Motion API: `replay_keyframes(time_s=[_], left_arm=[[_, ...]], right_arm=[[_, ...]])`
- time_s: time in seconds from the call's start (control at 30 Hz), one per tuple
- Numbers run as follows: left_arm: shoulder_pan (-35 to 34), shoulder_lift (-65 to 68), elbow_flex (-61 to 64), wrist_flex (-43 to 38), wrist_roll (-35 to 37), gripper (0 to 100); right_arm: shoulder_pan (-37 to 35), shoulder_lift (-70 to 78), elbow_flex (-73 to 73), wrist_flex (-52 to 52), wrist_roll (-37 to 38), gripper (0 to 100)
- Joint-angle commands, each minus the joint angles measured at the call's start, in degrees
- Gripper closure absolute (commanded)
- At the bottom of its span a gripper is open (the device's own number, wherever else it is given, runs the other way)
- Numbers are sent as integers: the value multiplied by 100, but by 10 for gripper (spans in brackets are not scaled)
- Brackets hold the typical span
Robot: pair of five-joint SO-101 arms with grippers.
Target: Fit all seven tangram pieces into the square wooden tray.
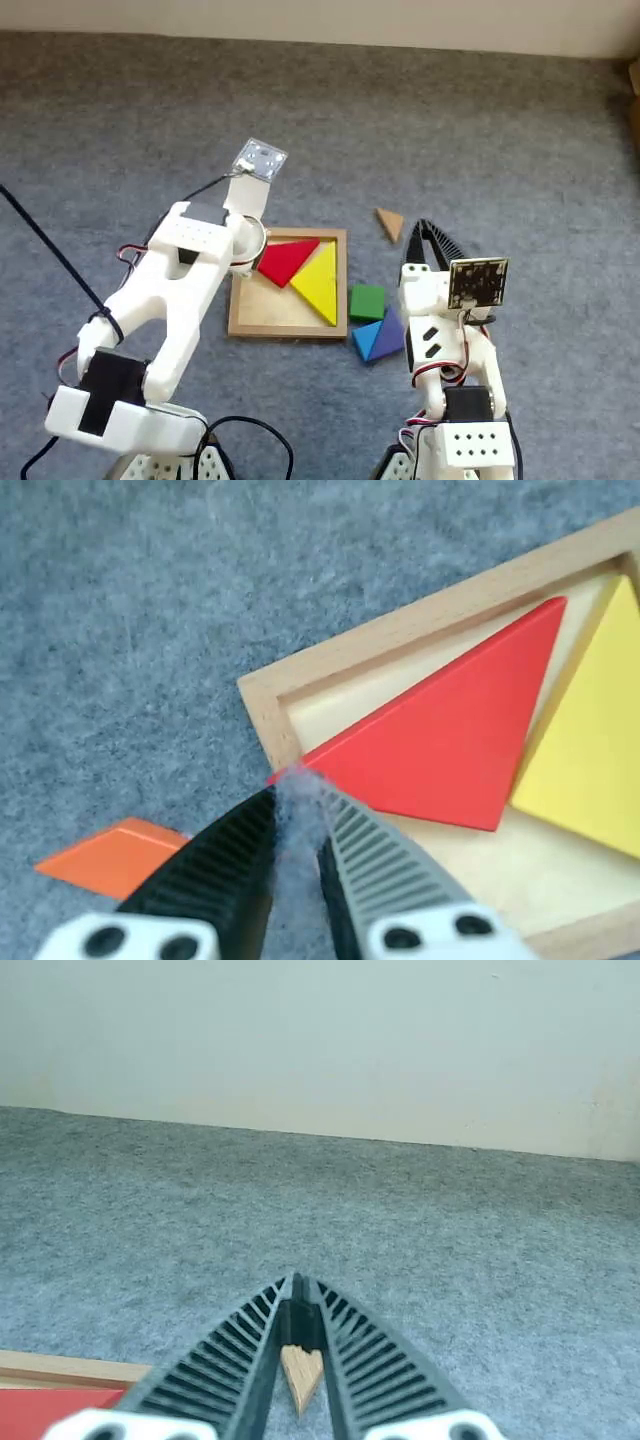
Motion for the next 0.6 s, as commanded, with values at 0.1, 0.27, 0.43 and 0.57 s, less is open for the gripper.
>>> replay_keyframes(time_s=[0.1,0.27,0.43,0.57], left_arm=[[251,127,-277,-167,-53,950],[303,760,-848,-114,-44,950],[312,1103,-1270,202,-26,950],[400,1156,-1323,211,-35,950]], right_arm=[[40,-110,127,-215,62,988],[40,-110,127,-215,62,988],[40,-110,127,-215,62,988],[40,-110,127,-215,62,988]])
